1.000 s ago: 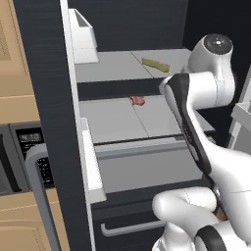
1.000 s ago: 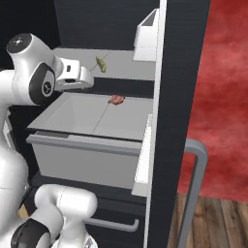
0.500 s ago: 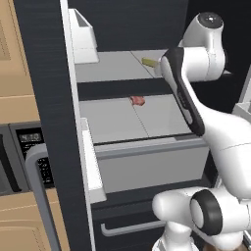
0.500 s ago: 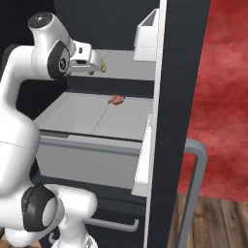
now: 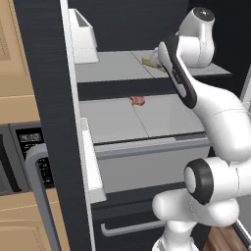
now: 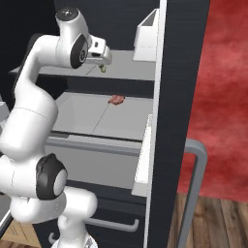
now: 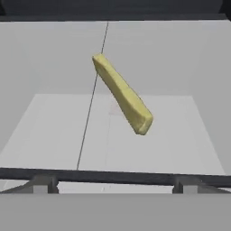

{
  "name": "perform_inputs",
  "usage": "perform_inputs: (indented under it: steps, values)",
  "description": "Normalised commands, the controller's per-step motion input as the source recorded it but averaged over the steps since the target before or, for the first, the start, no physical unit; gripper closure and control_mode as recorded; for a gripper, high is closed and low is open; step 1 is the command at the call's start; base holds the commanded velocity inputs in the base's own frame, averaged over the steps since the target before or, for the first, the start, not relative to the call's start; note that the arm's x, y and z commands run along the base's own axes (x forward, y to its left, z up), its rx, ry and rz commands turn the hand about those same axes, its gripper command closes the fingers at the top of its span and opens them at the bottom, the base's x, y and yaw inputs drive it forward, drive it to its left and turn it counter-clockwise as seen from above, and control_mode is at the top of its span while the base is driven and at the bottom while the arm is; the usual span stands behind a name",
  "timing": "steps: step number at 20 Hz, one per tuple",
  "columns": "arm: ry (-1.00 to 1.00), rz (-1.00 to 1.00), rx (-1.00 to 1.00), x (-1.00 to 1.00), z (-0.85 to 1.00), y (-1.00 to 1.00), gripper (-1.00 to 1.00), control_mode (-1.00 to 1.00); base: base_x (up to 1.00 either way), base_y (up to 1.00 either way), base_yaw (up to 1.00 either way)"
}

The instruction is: Retrieve the butter from the fridge and place it on a plate on the dining table. Then retrieve the butter knife by the fridge and place it near the plate.

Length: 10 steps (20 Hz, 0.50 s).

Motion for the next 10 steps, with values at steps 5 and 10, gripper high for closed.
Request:
perform_inputs:
  steps: [5,10]
  values:
    - [0.00,0.04,0.00,0.65,-0.03,-0.07,-1.00,-1.00,0.00,0.00,0.00]
    - [0.00,0.06,0.00,0.60,-0.14,0.00,-1.00,-1.00,0.00,0.00,0.00]
